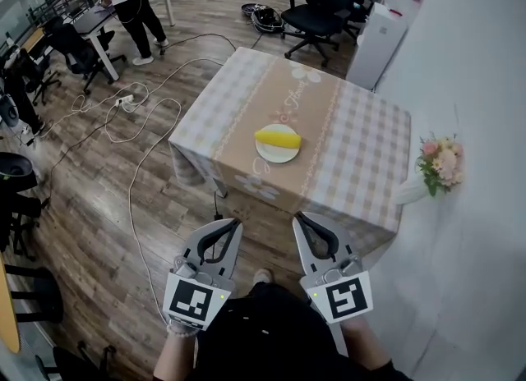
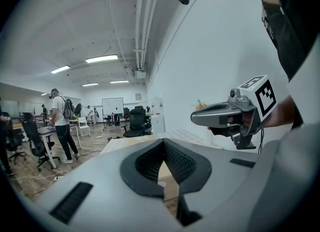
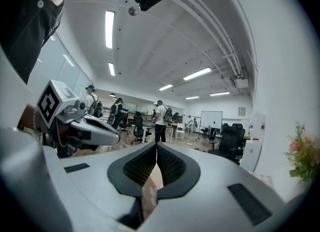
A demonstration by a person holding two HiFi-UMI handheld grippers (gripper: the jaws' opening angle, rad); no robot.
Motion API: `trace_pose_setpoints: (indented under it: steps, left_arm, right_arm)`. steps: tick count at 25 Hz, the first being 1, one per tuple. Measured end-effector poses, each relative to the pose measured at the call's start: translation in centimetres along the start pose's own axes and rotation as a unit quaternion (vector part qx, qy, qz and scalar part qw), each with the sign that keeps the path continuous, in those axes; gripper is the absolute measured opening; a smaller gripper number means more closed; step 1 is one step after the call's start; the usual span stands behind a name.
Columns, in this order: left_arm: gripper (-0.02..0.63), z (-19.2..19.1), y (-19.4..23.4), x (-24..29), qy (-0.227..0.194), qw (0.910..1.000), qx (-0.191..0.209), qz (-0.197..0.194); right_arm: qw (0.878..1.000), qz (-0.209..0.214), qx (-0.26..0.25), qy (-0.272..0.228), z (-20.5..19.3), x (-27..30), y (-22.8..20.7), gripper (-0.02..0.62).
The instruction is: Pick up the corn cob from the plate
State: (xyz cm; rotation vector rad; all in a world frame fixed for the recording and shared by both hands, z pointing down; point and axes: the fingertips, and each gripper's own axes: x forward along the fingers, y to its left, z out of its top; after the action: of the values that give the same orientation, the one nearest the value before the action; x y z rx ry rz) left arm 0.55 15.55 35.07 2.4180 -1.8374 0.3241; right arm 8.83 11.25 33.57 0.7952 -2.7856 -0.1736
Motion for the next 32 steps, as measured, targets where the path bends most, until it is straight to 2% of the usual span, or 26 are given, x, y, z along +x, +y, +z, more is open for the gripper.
trace_pose_setpoints:
  steps: [10, 16, 32]
  left_arm:
    - [0.012, 0.4, 0.2, 2.4, 0.002, 0.9998, 0.010, 0.018]
    - [0.012, 0.3, -0.1, 3.0, 0.017, 0.9980, 0.054, 0.028]
    - [0.012, 0.2, -0.1, 3.1, 0.018, 0.9985, 0.049, 0.020]
  right_arm:
    - [1.000, 0.000, 0.004, -0.006, -1.2, -0.3, -2.7, 0.041]
    - [1.000, -0.003, 0.011, -0.002, -2.0, -0.7, -3.3, 0.041]
    - [1.000, -0.015, 0.019, -0.002, -2.4, -0.8, -3.7, 0.041]
